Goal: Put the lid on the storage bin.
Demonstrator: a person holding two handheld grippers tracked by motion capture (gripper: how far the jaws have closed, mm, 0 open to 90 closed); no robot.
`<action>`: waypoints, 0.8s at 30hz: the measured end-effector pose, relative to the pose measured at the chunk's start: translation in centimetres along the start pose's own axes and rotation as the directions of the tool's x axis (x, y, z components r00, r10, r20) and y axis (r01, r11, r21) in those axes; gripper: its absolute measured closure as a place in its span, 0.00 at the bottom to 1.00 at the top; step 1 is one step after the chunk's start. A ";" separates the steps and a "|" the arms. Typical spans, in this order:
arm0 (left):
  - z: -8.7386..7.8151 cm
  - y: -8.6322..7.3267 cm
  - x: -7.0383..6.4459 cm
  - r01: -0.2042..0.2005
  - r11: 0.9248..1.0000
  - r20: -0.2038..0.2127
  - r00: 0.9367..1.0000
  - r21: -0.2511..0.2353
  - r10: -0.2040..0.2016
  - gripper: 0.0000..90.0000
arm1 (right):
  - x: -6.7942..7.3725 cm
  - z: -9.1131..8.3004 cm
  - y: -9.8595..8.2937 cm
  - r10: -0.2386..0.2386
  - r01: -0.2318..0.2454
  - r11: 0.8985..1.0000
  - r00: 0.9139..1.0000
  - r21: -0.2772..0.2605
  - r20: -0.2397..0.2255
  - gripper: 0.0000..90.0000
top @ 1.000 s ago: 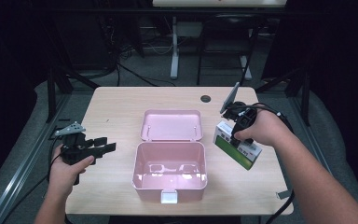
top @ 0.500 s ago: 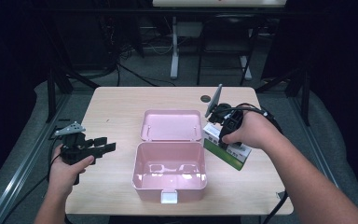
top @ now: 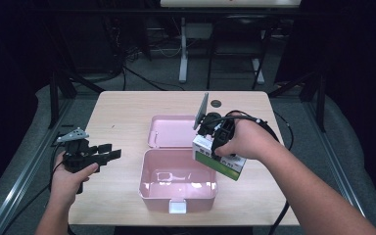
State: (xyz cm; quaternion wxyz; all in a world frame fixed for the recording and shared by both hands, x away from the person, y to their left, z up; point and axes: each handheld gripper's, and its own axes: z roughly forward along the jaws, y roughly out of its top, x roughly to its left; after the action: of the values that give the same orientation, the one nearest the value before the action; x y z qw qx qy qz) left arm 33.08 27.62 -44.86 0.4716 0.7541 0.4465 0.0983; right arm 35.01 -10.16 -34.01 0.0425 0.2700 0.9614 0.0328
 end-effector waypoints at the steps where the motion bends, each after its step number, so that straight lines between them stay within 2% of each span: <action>1: 0.0 0.0 0.0 0.001 1.000 0.000 1.000 0.001 -0.001 0.50 | 0.2 0.0 0.2 -0.010 0.010 1.000 1.000 -0.002 -0.002 0.68; 14: -0.6 -0.4 0.2 0.009 1.000 -0.011 1.000 -0.007 -0.009 0.50 | 2.2 0.1 2.3 -0.110 0.110 0.994 0.994 -0.008 -0.013 0.68; 24: -1.5 -1.0 0.4 0.022 1.000 -0.033 0.999 -0.013 -0.023 0.50 | 3.7 0.4 4.1 -0.187 0.187 0.982 0.982 -0.011 -0.018 0.68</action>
State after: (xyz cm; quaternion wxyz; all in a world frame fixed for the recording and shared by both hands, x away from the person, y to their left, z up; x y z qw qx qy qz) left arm 31.88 28.98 -44.96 0.4697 0.7443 0.4622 0.1082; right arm 34.03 -4.76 -34.27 0.0378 0.1781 0.9826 0.0358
